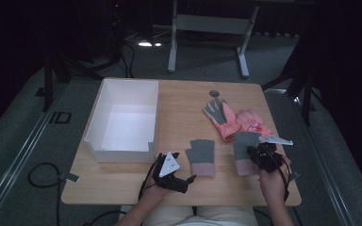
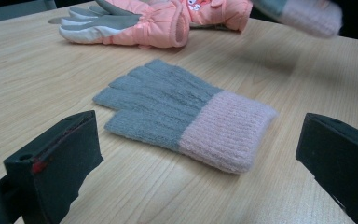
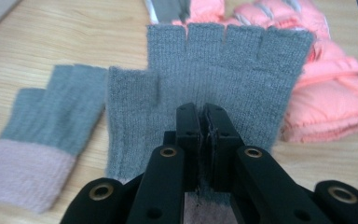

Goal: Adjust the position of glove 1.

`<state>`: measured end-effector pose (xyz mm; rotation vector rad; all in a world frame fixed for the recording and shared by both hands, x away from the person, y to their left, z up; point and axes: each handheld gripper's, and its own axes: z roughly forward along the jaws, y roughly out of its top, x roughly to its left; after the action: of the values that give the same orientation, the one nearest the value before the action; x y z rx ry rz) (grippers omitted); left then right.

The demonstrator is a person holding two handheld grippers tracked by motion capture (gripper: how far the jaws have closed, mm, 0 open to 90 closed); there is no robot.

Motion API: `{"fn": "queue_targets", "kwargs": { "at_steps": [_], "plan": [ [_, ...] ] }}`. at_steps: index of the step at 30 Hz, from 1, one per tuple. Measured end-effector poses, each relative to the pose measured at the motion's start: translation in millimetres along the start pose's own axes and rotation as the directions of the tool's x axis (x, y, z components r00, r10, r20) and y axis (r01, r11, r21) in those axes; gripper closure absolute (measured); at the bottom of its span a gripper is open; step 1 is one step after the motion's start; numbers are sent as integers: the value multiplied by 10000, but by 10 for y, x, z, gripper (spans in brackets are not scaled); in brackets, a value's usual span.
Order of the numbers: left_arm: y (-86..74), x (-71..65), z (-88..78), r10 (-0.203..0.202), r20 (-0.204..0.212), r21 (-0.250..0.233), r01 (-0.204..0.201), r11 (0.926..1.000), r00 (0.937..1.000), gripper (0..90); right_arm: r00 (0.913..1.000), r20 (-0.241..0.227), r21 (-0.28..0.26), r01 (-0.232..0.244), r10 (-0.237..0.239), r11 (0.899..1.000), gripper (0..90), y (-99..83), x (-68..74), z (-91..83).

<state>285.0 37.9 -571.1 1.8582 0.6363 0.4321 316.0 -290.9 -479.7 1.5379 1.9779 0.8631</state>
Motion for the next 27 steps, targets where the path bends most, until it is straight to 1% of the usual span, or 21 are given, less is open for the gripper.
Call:
{"fn": "queue_targets", "kwargs": {
  "at_steps": [2,4,11,12,13,15,17,19,20,21,22,23,27],
  "plan": [
    [0,0,0,-2,2,-3,2,10000,10000,0,9999,-4,147,-112,112,9998,853,-40,-23,69],
    [0,3,-1,-21,9,-6,21,10000,10000,0,9998,131,322,-146,142,9994,853,-87,-40,144],
    [0,3,0,-6,1,7,6,10000,10000,0,9986,49,782,-533,531,9955,852,-214,-85,359],
    [0,3,1,-21,3,-2,21,10000,10000,0,9986,49,782,-533,531,9955,852,-214,-85,359],
    [0,1,0,-37,7,-18,37,10000,10000,0,9983,55,896,-581,579,9943,849,-263,-86,432],
    [0,0,1,-1,5,-3,1,10000,10000,0,9983,107,1110,-586,578,9921,838,-307,-91,505],
    [0,3,0,3,20,7,-3,10000,10000,0,9978,128,1139,-667,656,9912,831,-325,-95,526],
    [0,6,-2,-8,28,8,8,10000,10000,0,9969,144,1073,-790,779,9911,783,-367,-117,569],
    [0,6,-2,-8,28,8,8,10000,10000,0,9969,144,1073,-790,779,9911,783,-367,-117,569],
    [0,3,0,10,22,14,-10,10000,10000,0,9978,179,1089,-655,639,9919,772,-359,-113,581],
    [0,3,0,10,22,14,-10,10000,10000,0,9978,179,1089,-655,639,9919,772,-359,-113,581],
    [0,4,-1,9,24,15,-9,10000,10000,0,9984,187,1094,-545,527,9925,771,-358,-111,583],
    [0,4,0,22,16,26,-22,10000,10000,0,9988,126,1043,-492,481,9933,751,-366,-119,579]
  ]
}}
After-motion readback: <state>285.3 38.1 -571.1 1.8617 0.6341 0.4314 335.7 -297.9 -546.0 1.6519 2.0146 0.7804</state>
